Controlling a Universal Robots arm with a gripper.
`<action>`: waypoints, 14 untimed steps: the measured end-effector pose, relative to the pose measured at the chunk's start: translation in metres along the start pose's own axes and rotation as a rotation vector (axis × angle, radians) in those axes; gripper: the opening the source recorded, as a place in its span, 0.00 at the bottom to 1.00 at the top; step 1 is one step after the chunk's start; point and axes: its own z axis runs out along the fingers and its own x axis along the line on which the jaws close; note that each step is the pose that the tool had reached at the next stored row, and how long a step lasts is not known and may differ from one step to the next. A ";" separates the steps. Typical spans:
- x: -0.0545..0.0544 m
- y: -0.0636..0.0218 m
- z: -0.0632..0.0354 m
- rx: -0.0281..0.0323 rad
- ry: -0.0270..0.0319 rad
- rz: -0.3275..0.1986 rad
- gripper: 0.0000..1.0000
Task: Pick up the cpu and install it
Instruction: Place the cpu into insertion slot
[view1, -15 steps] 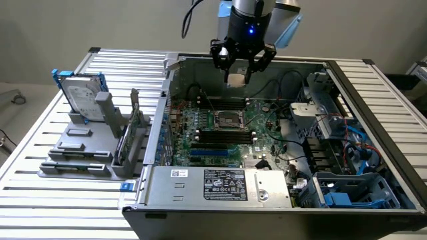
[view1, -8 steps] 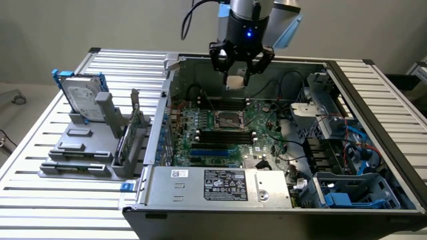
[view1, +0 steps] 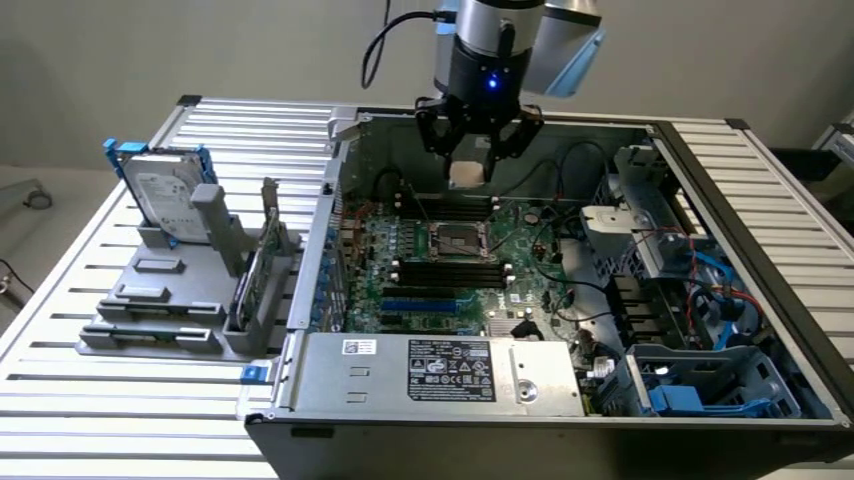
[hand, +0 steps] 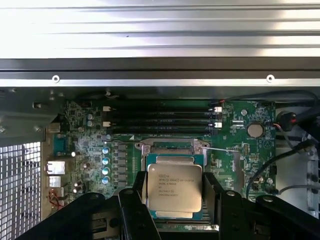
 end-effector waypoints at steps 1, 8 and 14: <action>0.000 -0.0001 0.0014 -0.0004 -0.0015 0.014 0.55; 0.000 -0.0008 0.0080 -0.0033 -0.0147 0.141 0.55; 0.000 -0.0015 0.0143 -0.0059 -0.0261 0.249 0.55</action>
